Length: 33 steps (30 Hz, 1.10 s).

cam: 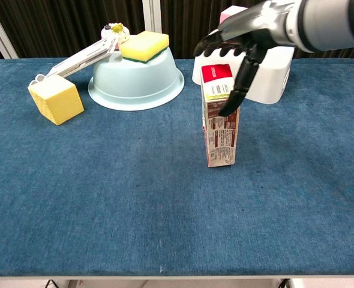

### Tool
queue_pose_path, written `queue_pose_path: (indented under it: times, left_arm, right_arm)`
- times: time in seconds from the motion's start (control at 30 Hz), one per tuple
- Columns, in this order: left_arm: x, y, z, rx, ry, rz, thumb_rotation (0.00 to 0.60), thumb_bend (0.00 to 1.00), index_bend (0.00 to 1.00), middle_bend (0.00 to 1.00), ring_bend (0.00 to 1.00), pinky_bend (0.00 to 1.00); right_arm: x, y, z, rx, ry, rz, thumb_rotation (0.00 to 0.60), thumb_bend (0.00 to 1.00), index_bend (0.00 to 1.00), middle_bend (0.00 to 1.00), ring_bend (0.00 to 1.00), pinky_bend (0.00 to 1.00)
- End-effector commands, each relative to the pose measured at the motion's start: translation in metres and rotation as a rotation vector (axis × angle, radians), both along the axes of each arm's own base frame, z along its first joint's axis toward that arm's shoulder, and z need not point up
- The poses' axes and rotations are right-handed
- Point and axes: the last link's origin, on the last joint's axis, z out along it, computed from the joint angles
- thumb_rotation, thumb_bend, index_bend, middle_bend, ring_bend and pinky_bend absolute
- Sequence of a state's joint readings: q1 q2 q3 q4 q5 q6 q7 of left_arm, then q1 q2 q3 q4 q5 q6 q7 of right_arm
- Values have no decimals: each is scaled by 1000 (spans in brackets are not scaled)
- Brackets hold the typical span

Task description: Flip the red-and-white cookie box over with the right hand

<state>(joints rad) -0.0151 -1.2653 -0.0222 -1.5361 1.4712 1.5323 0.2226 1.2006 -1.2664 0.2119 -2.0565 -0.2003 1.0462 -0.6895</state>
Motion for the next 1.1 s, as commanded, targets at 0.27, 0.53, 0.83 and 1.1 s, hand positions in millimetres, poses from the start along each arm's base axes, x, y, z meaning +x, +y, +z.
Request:
queue_pose_path:
  times: [0.27, 0.53, 0.83, 1.1]
  left_arm:
    - [-1, -1, 0, -1, 0, 6, 600, 125, 0, 0, 0, 0]
    - [-2, -3, 0, -1, 1, 12, 600, 125, 0, 0, 0, 0]
    - [-1, -2, 0, 1, -2, 9, 600, 125, 0, 0, 0, 0]
    - [5, 3, -6, -12, -5, -12, 600, 125, 0, 0, 0, 0]
  right_arm:
    - [12, -6, -24, -60, 158, 18, 560, 9, 81, 81, 22, 16]
    - [7, -7, -21, -93, 99, 5, 550, 163, 379, 312, 305, 451]
    - [-27, 3, 16, -155, -304, -8, 548, 163, 435, 350, 343, 493]
    - [-89, 0, -9, -134, -623, -65, 546, 163, 425, 350, 343, 481]
